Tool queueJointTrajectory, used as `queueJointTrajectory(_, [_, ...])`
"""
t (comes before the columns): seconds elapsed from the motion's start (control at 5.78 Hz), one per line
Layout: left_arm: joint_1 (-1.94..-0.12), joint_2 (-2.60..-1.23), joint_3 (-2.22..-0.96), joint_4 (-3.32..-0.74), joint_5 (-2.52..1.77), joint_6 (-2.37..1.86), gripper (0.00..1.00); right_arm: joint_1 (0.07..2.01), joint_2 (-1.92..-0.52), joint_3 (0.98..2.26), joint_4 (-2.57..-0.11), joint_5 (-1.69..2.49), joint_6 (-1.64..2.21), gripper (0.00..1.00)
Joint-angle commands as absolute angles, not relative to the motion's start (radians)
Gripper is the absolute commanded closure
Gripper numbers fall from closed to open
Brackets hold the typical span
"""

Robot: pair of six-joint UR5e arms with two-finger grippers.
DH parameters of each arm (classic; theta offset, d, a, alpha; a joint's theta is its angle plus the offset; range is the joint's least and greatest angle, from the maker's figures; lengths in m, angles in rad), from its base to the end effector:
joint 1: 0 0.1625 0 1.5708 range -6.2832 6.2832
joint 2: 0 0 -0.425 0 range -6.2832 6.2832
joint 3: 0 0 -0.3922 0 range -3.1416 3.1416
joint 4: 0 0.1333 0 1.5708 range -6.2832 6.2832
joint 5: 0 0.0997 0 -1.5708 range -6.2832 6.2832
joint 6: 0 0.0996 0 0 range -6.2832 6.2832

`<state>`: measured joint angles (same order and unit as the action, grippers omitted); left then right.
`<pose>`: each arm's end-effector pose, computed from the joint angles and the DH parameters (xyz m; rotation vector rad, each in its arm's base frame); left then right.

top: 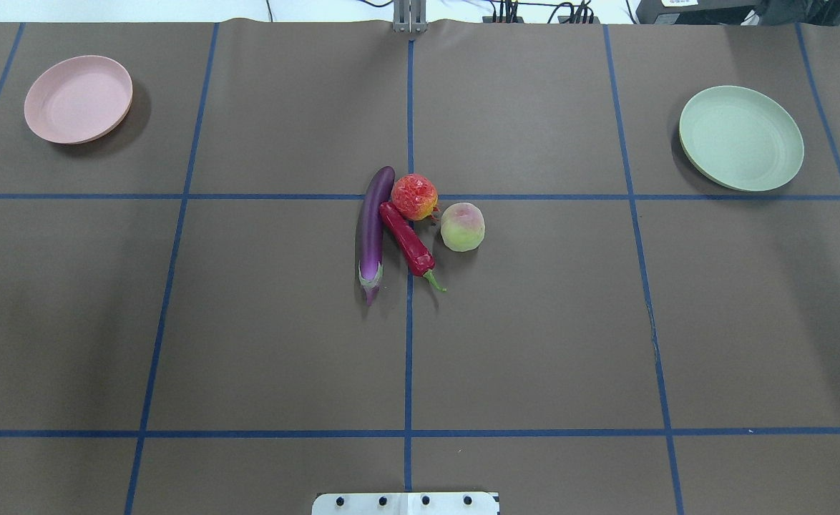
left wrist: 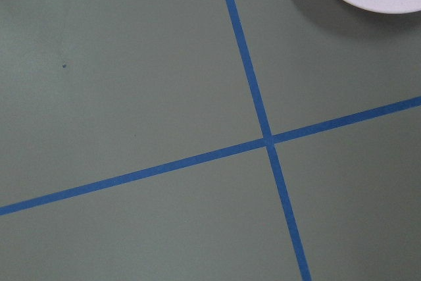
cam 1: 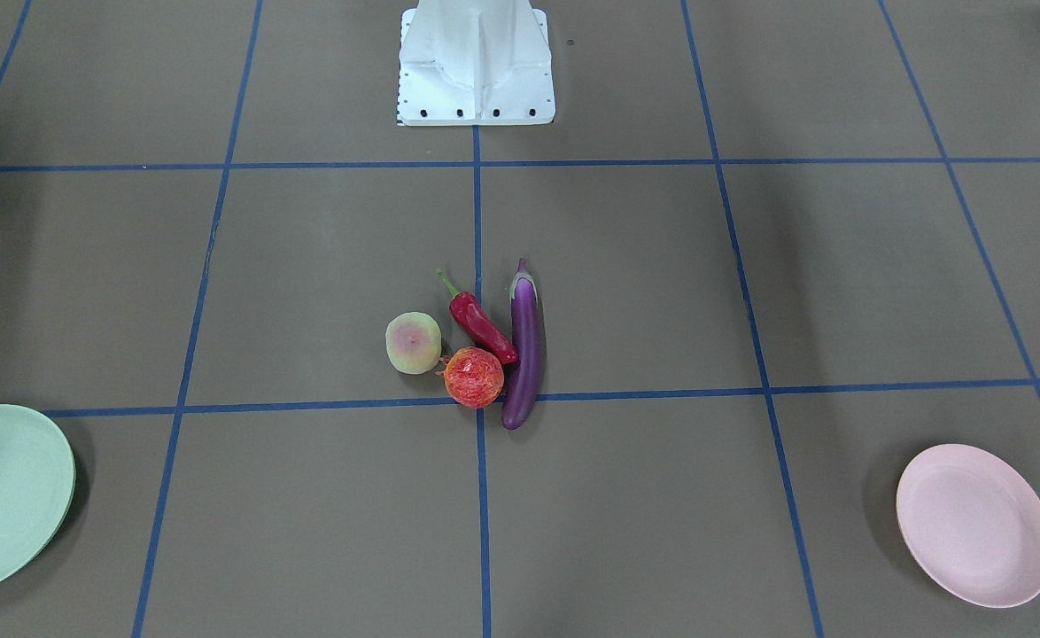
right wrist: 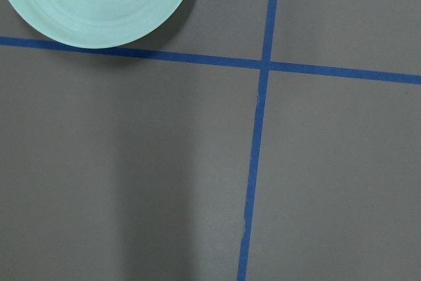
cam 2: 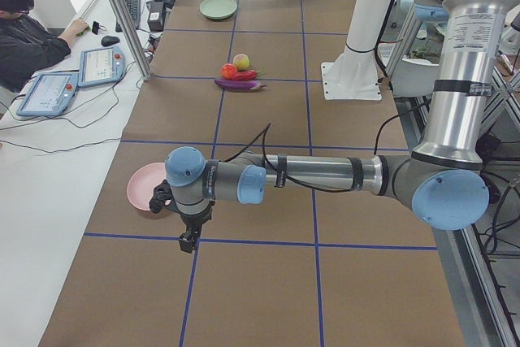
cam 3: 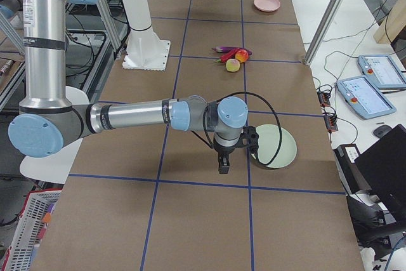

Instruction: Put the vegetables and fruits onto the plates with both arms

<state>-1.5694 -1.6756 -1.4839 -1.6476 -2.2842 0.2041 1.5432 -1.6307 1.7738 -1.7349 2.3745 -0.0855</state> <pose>-0.0674 -0.5431 0.6437 0.1627 0.7016 0.2303 0.0489 -0.4625 0.6020 0.0034 -0.8043 -0.0985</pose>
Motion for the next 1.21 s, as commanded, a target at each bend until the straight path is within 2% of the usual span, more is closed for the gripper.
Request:
queueJointTrajectory(0.0, [-1.571, -1.674, -1.494, -1.652, -2.283, 0.206, 0.0, 1.54, -1.618, 1.77, -1.712, 2.373, -0.08, 0.0])
queueJointTrajectory(0.52, [-1.569, -1.686, -1.546, -1.649, -2.295, 0.207, 0.0, 1.54, -1.618, 1.772, -1.712, 2.372, -0.081, 0.0])
queueJointTrajectory(1.04, [-1.412, -1.741, -1.736, -1.637, -2.349, 0.003, 0.0, 1.528, -1.605, 1.77, -1.712, 2.373, -0.075, 0.0])
